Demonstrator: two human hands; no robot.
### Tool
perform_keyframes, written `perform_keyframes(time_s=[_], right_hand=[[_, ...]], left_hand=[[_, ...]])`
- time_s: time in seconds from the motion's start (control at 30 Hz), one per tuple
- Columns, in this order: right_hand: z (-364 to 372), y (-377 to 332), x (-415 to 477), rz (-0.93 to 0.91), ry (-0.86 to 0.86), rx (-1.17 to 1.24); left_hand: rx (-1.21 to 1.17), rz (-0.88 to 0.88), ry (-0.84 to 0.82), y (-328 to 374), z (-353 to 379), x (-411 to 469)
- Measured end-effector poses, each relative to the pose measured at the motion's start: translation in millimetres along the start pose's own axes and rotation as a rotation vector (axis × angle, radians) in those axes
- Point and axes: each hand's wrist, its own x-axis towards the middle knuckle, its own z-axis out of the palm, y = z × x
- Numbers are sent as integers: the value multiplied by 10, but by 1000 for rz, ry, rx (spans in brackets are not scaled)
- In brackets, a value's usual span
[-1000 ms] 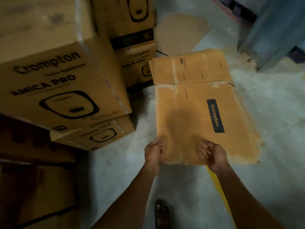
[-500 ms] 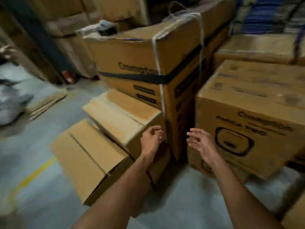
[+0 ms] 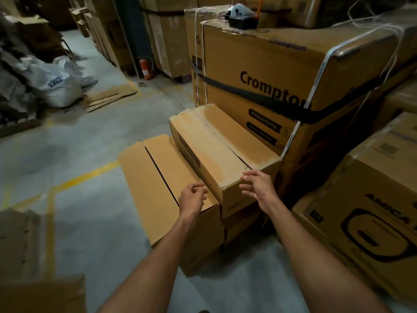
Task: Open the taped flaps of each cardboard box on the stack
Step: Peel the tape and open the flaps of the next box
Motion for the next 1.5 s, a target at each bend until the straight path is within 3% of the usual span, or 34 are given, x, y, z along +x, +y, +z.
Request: perform_keyframes(time_s=[0.2, 0.37, 0.6, 0.73, 1.03, 1.2, 1.5], right_hand=[[-350, -118, 698, 2, 250, -135], [-636, -182, 1254, 13, 392, -242], [-734, -53, 1747, 69, 294, -397], [-700, -60, 1741, 42, 290, -398], [-621, -702, 1141, -211, 326, -271], [-751, -1028, 528, -303, 387, -303], [-1644, -1199, -1181, -356, 499, -381]], left_hand=[[-41, -155, -157, -85, 470, 464], [-97, -254, -151, -274, 856, 744], [-147, -287, -227, -529, 1170, 973], [-226, -305, -190, -454, 1188, 957], [-288, -59, -60, 266, 977, 569], [-375, -70, -7, 524, 874, 42], [-461, -110, -107, 755, 847, -1818]])
